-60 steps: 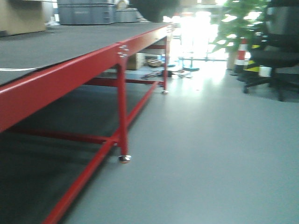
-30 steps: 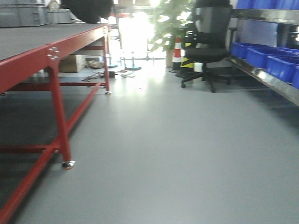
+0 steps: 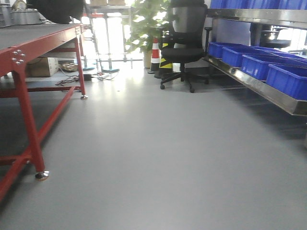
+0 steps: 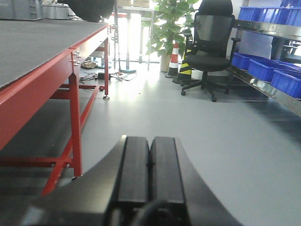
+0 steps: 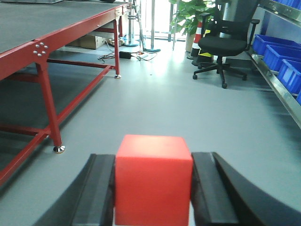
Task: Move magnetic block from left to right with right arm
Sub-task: 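Drive the base away from the first table carrying the cube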
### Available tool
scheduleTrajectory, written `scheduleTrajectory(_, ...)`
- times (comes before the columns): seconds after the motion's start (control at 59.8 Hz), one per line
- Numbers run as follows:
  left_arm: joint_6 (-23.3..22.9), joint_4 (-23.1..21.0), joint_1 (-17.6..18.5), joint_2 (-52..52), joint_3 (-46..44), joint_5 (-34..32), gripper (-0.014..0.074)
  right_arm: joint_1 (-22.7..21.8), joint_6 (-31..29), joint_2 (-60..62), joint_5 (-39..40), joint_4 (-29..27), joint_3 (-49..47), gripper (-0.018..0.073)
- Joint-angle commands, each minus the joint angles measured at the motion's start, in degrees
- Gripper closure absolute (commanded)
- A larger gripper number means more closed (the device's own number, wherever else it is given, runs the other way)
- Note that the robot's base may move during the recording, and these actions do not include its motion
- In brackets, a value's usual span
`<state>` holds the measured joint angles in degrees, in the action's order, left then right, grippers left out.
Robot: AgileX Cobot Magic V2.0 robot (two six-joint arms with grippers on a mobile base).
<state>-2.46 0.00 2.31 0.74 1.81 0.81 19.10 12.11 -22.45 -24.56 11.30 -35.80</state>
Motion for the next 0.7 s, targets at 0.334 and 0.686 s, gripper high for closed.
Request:
scheduleTrajectory(0.334,-0.2,0.0,-0.2,0.8,0.5,-5.2,0.0713,-0.4,-0.3,-0.4,5.2,1.0,-1.5,0.0303)
scheduleTrajectory(0.686,-0.2,0.0,-1.3,0.8,0.5,-5.2,0.0713,-0.4,-0.3,-0.4,5.2,1.0,-1.5,0.0303)
